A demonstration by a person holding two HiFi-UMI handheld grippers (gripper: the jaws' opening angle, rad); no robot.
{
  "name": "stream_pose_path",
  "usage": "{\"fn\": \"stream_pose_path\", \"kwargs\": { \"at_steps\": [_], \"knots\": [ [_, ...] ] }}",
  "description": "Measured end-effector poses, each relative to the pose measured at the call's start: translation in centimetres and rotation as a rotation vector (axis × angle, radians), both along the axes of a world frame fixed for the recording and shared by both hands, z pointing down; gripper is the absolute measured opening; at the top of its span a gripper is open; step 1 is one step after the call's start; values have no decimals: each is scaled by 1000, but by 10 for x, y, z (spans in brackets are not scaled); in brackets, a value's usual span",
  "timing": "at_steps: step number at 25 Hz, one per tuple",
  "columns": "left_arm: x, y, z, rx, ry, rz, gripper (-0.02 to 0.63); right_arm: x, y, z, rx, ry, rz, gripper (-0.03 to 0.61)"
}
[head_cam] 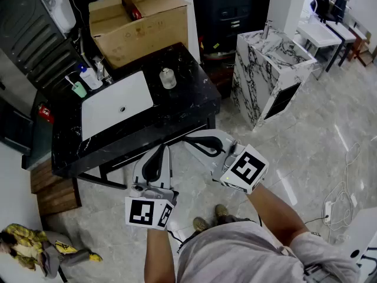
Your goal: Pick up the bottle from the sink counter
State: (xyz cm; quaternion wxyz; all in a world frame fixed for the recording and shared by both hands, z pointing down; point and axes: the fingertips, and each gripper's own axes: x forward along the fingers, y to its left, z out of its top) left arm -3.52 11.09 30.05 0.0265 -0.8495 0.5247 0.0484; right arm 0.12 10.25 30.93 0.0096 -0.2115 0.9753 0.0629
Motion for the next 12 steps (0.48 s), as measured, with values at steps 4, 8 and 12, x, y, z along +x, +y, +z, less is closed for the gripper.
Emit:
{"fn": "stream_pose_path", "kwargs": {
  "at_steps": [4,8,12],
  "knots": [
    [0,-2,-1,0,-1,-3,0,1,-2,-1,1,-4,0,0],
    [1,-5,1,-2,-3,-8,0,2,-3,-1,8,-4,-11,2],
    [6,-11,1,-4,-7,-18,0,6,-6,-2,12,-2,-27,2]
  ]
}}
